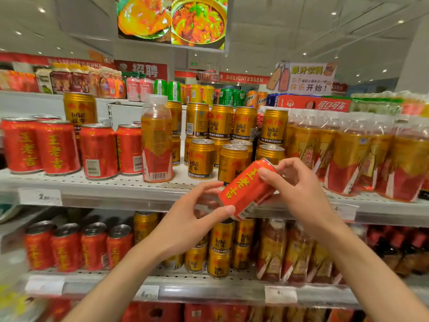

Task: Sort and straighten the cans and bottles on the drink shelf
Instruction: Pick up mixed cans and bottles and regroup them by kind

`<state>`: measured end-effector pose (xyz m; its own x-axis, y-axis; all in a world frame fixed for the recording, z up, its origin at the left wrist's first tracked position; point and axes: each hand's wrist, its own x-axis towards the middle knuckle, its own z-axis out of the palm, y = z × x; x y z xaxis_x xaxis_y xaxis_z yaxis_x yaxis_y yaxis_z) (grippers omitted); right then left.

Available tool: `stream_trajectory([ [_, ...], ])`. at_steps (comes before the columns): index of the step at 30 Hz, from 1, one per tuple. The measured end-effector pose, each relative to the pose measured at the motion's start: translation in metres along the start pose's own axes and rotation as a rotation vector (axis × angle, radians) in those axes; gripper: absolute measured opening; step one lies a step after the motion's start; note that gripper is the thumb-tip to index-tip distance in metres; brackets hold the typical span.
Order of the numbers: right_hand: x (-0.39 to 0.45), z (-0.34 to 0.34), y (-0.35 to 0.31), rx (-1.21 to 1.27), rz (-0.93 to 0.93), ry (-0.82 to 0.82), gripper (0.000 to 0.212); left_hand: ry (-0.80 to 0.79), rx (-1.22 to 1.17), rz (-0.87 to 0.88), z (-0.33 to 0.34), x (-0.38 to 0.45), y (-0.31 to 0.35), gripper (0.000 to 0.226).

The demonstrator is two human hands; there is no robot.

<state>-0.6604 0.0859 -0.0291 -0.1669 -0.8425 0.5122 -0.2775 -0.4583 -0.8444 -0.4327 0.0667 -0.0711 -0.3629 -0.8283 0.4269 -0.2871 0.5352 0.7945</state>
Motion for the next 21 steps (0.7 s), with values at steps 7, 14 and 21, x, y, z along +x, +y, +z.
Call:
stream_trajectory([
  [7,-0.033,0.004,0.025,0.228,0.152,-0.031,0.020,-0.020,-0.102,-0.106,0.022,-0.020,-0.004,0.051],
  [14,-0.046,0.019,0.047,0.251,0.192,-0.107,0.035,0.036,-0.082,-0.154,0.011,-0.039,-0.014,0.048],
  [21,-0.052,0.062,0.039,0.246,0.196,-0.140,0.039,0.097,-0.101,-0.154,-0.032,-0.051,-0.038,0.052],
])
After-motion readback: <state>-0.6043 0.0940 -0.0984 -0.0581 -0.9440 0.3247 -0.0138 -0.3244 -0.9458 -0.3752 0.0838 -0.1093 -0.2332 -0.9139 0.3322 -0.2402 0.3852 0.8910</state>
